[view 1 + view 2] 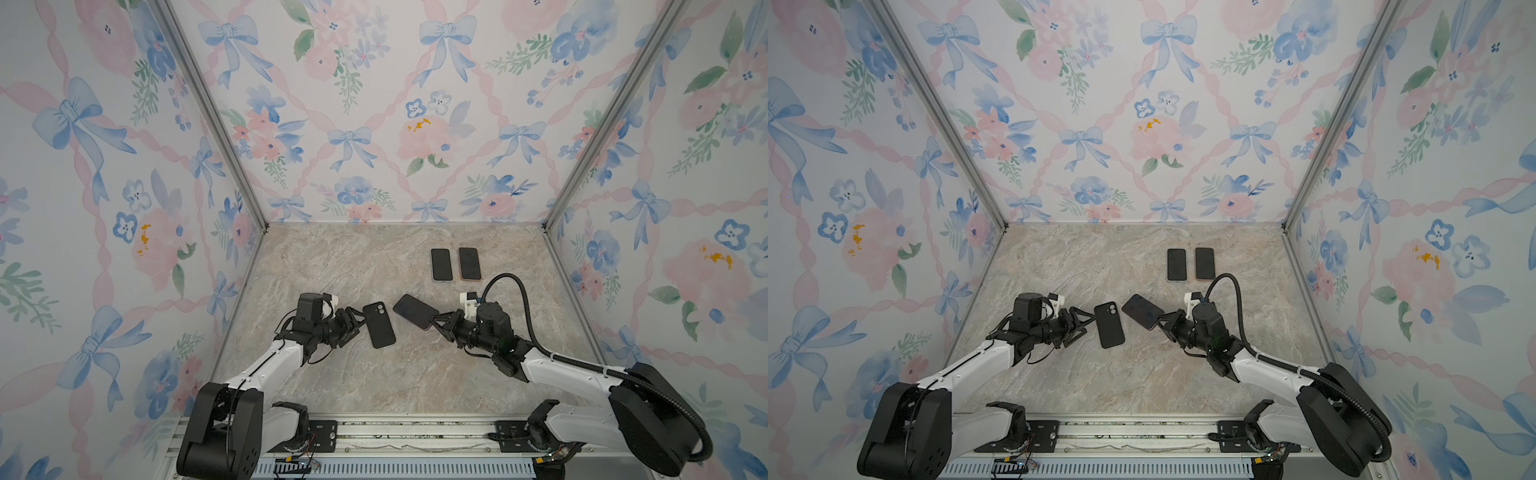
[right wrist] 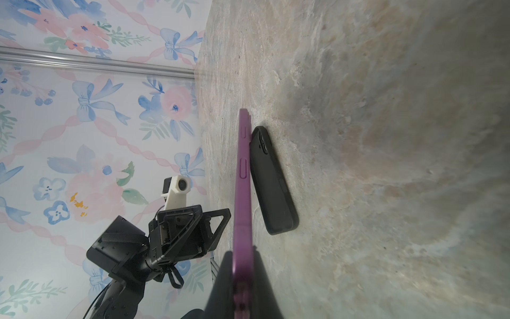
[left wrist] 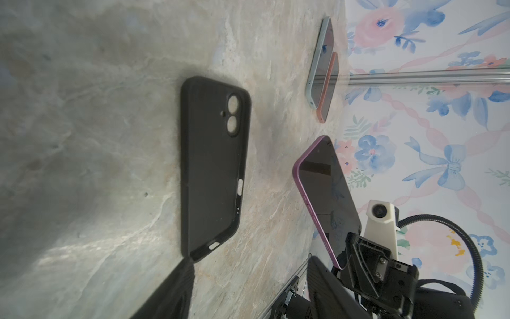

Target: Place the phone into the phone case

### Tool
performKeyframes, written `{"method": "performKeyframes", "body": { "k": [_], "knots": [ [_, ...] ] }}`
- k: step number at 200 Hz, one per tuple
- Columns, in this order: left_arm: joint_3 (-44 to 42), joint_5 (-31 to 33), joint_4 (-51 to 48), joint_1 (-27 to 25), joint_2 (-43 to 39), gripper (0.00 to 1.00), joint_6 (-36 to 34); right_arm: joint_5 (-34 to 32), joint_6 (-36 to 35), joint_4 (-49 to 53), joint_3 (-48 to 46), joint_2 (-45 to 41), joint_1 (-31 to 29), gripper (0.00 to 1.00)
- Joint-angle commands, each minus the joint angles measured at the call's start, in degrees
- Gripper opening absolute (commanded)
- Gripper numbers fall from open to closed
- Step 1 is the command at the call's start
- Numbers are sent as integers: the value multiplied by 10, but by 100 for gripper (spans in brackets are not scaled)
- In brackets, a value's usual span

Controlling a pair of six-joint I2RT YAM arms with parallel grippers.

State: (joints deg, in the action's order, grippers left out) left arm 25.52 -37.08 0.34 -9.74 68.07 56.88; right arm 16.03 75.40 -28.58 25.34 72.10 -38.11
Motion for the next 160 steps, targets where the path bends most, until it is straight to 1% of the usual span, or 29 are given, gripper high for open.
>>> {"method": "performKeyframes", "body": {
  "k": [1, 44, 76, 123, 160],
  "knots": [
    [-15, 10, -32, 2, 10, 68, -27, 19, -18, -41, 34, 9, -16, 0],
    [-38, 10, -26, -1, 10, 71, -22, 13, -44, 14, 58, 5, -17, 0],
    [-74, -1, 47, -9, 15, 73, 18, 9, -53, 36, 69, 3, -19, 0],
    [-82, -7, 116, -40, 70, 73, 38, 1, -66, 71, 79, -5, -22, 0],
    [-77, 8, 143, -84, 93, 74, 57, -12, -77, 107, 76, -30, -21, 0]
  ]
}}
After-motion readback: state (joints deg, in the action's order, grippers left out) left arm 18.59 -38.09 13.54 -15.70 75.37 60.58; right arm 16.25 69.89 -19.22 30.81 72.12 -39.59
